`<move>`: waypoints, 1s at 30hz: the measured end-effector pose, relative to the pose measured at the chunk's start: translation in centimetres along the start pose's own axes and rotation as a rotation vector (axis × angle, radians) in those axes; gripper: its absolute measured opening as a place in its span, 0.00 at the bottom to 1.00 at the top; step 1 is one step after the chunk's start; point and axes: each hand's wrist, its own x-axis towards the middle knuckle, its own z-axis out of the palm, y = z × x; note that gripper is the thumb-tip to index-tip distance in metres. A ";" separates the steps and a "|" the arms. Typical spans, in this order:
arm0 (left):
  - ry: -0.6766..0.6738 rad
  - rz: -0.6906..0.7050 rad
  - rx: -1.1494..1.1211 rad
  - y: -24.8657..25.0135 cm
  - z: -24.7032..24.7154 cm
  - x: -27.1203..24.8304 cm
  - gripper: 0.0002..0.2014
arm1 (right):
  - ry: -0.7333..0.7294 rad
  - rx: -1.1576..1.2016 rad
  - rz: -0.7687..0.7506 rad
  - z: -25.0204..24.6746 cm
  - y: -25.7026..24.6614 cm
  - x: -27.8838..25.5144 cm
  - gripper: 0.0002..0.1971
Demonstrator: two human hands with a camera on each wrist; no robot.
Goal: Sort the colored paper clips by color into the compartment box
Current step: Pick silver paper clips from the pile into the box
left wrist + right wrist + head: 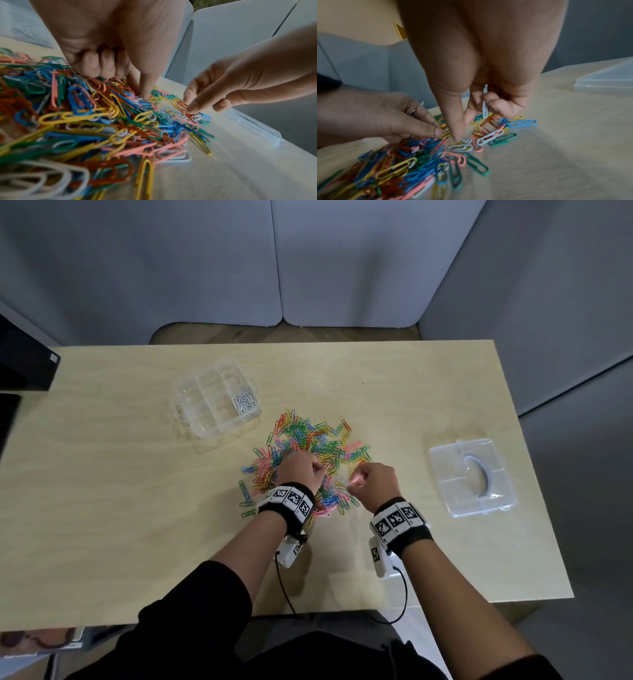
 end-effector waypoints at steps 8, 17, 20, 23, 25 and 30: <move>-0.047 0.054 -0.063 -1.4 -0.3 0.0 0.04 | -0.203 1.088 0.282 -0.4 0.4 0.1 0.14; -0.116 0.066 -0.254 -2.3 -1.2 -0.7 0.03 | -0.042 0.233 -0.054 -0.1 0.7 1.2 0.02; -0.158 0.037 -0.356 -1.8 -1.6 -1.3 0.09 | 0.005 0.007 -0.173 0.9 0.0 1.3 0.04; -0.275 0.021 -0.467 -1.0 -1.7 -1.9 0.16 | 0.056 0.024 -0.178 0.9 0.2 1.3 0.05; -0.301 0.017 -0.508 -0.7 -1.8 -2.1 0.10 | 0.062 0.259 -0.092 0.6 1.1 1.3 0.05; -0.374 -0.038 -0.561 -0.5 -0.8 -2.1 0.12 | -0.209 1.275 0.258 -0.3 1.8 -0.4 0.09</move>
